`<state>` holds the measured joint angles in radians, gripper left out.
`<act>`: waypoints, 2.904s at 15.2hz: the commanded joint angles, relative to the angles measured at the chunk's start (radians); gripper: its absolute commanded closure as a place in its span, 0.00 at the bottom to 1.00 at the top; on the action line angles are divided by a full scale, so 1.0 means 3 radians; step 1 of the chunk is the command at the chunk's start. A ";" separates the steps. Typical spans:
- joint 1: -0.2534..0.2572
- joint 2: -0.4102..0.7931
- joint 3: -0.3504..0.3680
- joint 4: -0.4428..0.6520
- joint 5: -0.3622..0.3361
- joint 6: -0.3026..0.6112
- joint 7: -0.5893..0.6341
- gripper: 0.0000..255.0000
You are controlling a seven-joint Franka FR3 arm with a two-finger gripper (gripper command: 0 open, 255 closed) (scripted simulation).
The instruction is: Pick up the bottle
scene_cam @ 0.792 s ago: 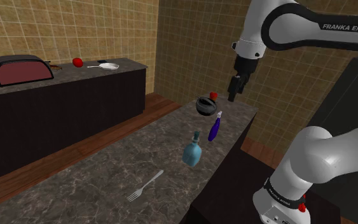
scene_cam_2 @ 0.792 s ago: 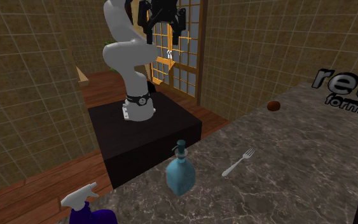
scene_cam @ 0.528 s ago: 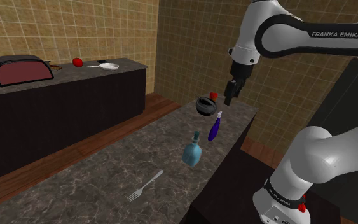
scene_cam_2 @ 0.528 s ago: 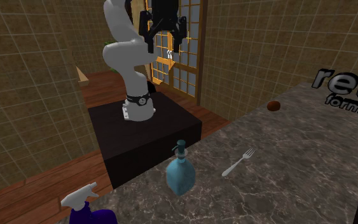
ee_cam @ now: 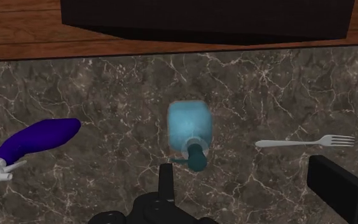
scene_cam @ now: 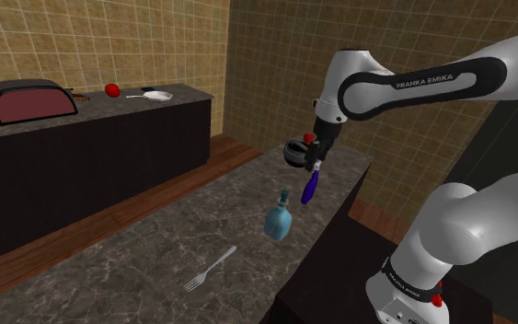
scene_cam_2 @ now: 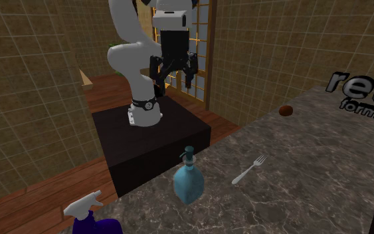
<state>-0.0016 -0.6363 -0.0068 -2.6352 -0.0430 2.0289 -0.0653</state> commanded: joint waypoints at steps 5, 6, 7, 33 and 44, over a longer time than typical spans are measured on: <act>0.0000 0.0695 -0.0157 -0.0113 0.0076 0.0858 -0.0162 0.00; 0.0008 0.0828 -0.0183 -0.0113 0.0101 0.0996 -0.0196 0.00; 0.0018 0.0964 -0.0209 -0.0107 0.0131 0.1132 -0.0233 0.00; 0.0124 0.2089 -0.0333 -0.0004 0.0576 0.2167 -0.0652 1.00; 0.0087 0.1596 -0.0329 0.0086 0.0384 0.1592 -0.0490 1.00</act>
<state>0.0249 -0.1448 -0.1067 -2.6139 0.0764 2.5236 -0.2174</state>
